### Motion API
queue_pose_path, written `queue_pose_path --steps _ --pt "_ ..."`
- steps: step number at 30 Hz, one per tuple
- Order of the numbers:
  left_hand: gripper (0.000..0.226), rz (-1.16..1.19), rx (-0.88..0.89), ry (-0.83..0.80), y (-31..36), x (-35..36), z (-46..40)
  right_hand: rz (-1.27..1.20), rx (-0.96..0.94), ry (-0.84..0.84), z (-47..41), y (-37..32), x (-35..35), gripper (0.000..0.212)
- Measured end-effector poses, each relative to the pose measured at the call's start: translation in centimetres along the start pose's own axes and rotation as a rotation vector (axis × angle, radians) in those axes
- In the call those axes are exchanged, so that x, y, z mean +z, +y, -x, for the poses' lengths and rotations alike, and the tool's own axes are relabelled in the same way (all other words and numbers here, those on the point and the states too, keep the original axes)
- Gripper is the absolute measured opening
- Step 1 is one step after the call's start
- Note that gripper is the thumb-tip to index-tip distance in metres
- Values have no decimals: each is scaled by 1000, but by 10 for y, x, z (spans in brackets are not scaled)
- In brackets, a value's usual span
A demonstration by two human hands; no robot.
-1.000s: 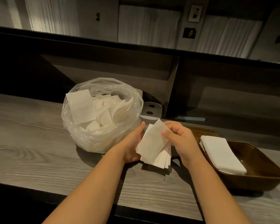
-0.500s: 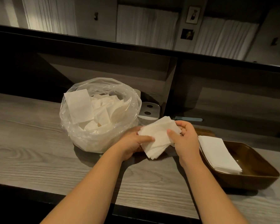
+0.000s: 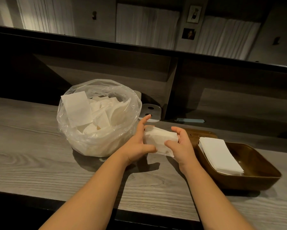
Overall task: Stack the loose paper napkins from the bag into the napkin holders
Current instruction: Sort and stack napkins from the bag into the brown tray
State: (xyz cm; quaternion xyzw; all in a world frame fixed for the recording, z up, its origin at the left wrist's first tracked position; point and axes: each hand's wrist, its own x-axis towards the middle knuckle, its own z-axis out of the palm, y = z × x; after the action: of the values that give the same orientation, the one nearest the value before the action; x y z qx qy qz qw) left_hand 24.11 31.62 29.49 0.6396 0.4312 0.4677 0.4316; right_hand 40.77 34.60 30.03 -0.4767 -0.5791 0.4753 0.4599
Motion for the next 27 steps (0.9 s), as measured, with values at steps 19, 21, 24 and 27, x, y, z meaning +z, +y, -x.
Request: queue_pose_path --steps 19,21,24,27 --pt "84 -60 35 49 -3 5 1 61 -119 -17 1 6 -4 62" --pt "93 -71 59 2 -5 5 0 52 -138 -57 1 6 -3 67" --pt "91 -75 40 94 -6 5 -2 83 -76 4 -2 8 -3 68" --pt "81 -46 26 168 -6 5 -2 96 -64 38 -4 9 -3 64"
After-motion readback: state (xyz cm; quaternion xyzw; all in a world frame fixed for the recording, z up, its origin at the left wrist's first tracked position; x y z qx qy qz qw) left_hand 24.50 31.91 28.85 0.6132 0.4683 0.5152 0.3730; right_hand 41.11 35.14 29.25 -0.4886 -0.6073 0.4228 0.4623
